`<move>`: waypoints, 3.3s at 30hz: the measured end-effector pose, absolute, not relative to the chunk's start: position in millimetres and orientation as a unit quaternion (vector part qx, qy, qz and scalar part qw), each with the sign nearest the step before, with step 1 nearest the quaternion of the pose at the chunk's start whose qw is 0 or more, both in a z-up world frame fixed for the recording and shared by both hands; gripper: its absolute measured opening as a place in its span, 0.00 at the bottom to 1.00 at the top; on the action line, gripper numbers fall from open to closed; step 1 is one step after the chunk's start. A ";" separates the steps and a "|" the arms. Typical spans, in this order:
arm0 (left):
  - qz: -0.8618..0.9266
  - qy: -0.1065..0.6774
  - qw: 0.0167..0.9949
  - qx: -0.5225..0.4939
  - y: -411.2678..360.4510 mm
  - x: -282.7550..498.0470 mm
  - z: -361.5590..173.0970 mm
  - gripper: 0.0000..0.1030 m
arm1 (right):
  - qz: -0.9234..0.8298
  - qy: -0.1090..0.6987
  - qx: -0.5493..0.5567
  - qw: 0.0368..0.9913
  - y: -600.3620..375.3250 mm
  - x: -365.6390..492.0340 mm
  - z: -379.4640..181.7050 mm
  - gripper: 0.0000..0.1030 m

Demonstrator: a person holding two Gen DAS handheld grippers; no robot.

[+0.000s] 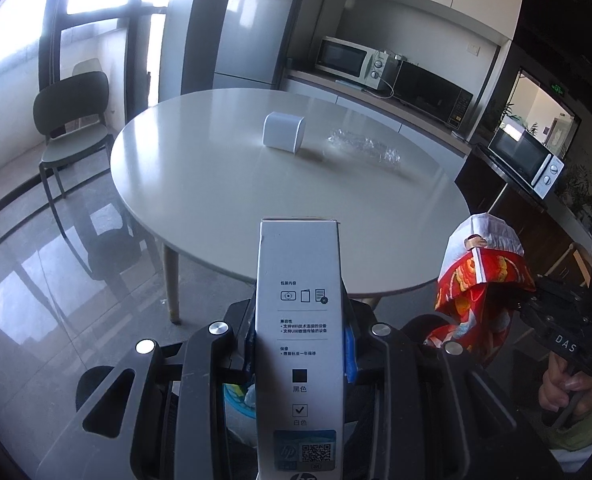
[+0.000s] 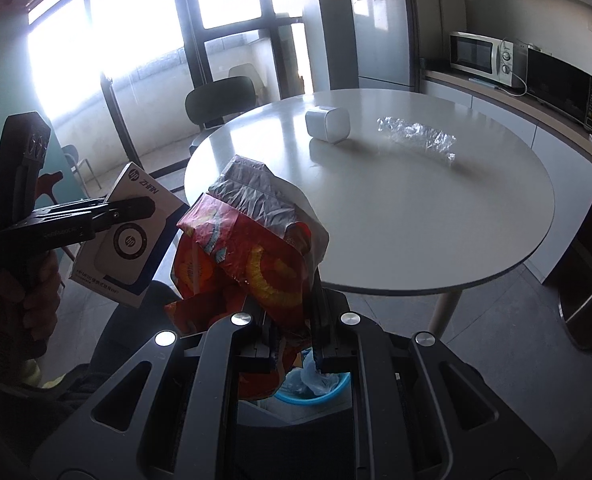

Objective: Collect trash
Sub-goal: 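Carry the HP box in the left gripper while the right gripper carries the red packet to the wastebasket, then lower the HP box and red packet into the wastebasket and open both grippers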

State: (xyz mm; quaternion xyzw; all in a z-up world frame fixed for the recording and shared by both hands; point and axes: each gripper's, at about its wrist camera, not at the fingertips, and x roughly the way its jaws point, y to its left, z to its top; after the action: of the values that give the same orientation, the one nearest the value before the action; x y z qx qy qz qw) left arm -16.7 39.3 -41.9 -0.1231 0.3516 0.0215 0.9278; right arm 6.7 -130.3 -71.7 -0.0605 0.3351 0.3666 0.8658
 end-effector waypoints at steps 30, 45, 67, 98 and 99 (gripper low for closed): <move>0.068 0.477 0.856 -0.190 71.1 19.7 -217.6 0.29 | 0.355 0.474 -0.108 0.799 -75.1 29.0 -243.1 0.11; 0.071 0.521 0.815 -0.243 92.8 62.2 -270.1 0.29 | 0.293 0.561 -0.051 0.772 -58.2 86.4 -311.4 0.11; 0.054 0.579 0.781 -0.227 89.9 119.2 -327.9 0.29 | 0.226 0.672 -0.017 0.705 -18.0 160.3 -422.1 0.11; 0.065 0.594 0.770 -0.222 90.3 118.2 -333.8 0.46 | 0.197 0.682 -0.048 0.703 -17.8 158.9 -436.4 0.43; 0.066 0.593 0.772 -0.220 90.0 116.9 -331.6 0.46 | 0.198 0.680 -0.048 0.704 -18.3 157.0 -433.2 0.44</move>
State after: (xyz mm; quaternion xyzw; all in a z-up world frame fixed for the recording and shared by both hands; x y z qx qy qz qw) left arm 116.9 90.0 -331.6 -0.2203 0.5929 0.0657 0.7717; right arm 157.0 -18.3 -433.2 -0.0480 0.6803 0.1984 0.7039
